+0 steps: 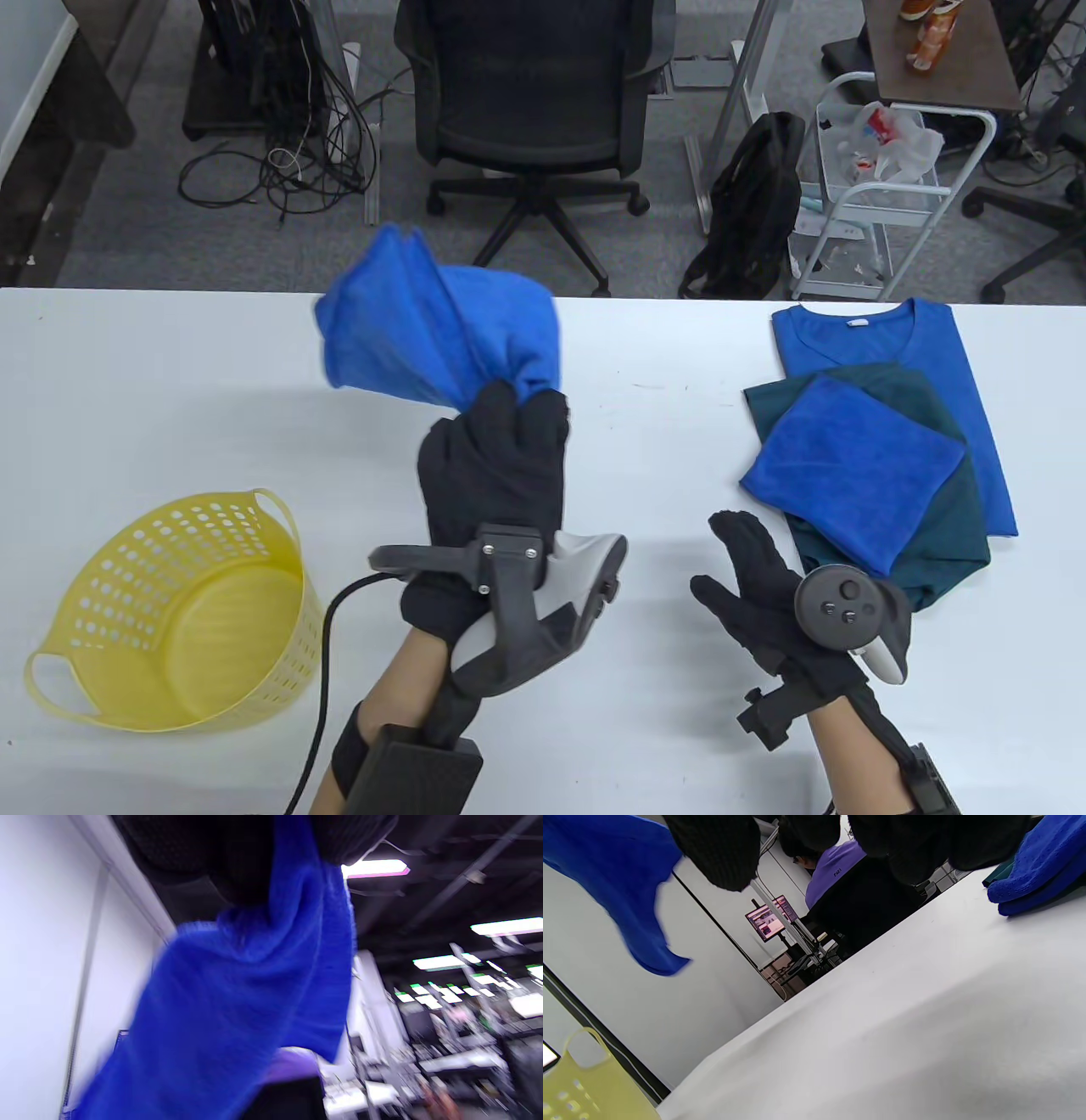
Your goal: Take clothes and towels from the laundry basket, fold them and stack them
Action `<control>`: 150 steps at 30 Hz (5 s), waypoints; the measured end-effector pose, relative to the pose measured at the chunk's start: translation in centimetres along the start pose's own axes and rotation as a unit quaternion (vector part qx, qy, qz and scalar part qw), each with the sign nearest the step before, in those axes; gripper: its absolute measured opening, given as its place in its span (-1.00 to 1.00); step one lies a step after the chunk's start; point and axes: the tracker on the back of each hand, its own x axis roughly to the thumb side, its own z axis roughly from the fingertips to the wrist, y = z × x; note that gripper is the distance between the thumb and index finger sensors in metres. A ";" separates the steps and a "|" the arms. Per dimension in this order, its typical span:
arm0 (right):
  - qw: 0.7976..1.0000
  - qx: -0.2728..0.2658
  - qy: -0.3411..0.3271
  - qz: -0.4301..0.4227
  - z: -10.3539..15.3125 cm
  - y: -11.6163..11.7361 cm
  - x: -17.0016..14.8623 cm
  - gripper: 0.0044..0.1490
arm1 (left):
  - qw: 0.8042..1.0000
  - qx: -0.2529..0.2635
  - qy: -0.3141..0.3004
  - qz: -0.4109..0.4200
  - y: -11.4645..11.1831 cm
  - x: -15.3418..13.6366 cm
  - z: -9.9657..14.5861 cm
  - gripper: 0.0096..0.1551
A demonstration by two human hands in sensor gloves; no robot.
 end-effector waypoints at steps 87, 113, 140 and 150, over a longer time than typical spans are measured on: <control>0.982 0.122 -0.131 0.064 3.2 5.2 8.9 0.23 | 0.624 -0.359 0.087 0.688 -18.4 -0.1 11.2 -0.32; 0.985 0.051 -0.122 -0.111 2.8 0.6 7.8 -0.49 | 0.840 -0.232 -0.140 0.469 -10.7 0.5 9.7 0.40; 0.939 0.123 -0.029 0.319 3.6 11.4 7.5 0.06 | 0.876 -0.170 0.141 0.429 -12.2 -4.7 10.0 -0.45; 0.990 0.107 0.056 0.075 0.6 2.7 2.5 -0.45 | 0.885 -0.170 0.222 0.372 -14.0 -9.3 10.1 -0.66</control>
